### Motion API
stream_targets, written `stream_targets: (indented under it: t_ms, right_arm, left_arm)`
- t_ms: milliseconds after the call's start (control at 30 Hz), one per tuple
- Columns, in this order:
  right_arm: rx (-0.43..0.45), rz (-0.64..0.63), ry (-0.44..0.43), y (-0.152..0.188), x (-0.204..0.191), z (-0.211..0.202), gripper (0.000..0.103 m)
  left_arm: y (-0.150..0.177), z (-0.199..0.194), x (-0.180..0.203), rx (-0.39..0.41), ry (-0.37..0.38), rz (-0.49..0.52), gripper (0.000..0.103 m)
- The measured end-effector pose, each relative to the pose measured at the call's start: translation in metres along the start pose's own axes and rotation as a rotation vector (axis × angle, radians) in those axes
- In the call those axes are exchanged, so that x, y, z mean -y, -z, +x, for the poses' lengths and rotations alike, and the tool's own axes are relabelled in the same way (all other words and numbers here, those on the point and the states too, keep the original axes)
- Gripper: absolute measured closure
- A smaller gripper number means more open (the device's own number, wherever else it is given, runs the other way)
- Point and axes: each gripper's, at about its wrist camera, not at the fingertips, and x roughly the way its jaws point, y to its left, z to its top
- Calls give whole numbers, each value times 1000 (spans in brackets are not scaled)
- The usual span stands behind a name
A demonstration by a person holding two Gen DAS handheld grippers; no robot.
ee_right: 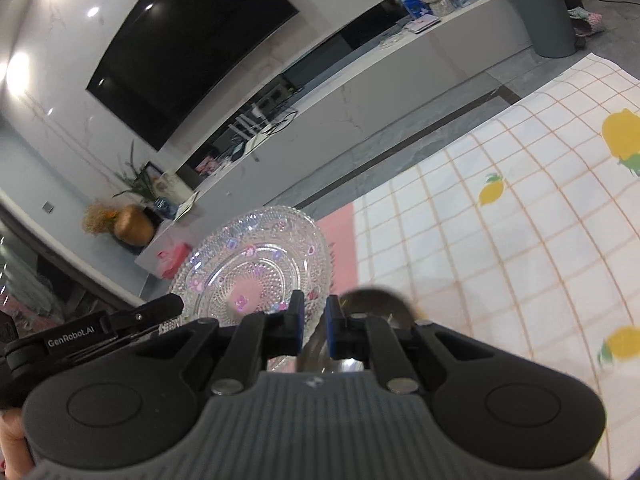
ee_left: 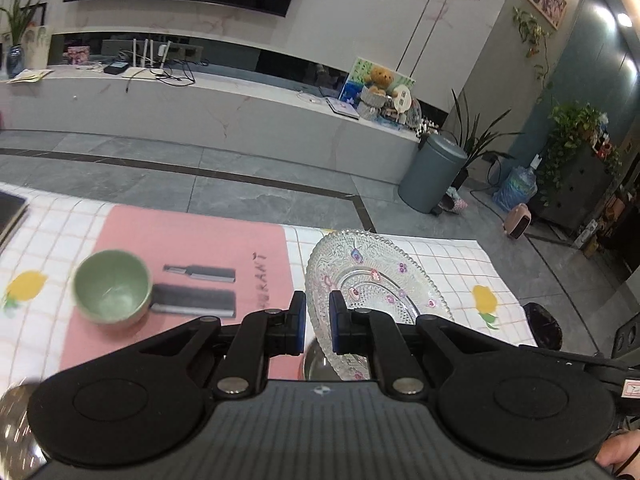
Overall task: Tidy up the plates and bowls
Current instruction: 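Carry the clear glass plate with the left tool toward the white floral plate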
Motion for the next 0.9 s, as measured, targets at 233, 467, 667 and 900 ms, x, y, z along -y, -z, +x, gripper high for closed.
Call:
stream_targets:
  t_ms: [233,467,667,900]
  right_arm:
    - [-33,-47,-35,48,-30,-33,94]
    - [-123,-112,-68,107,-66,-41,94]
    - [-212,-155,-97,152,-94,-36,94]
    - [-330,-212,-96,192,-116,-18,94]
  left_arm:
    - [42,-62,-17,4,-18,-47,91]
    - [83,-114,-56,-8,-53,-105,91]
    - [109,-152,-88,-4,-84,-163,91]
    - [146,-174,-122,-31,-116,-232,91]
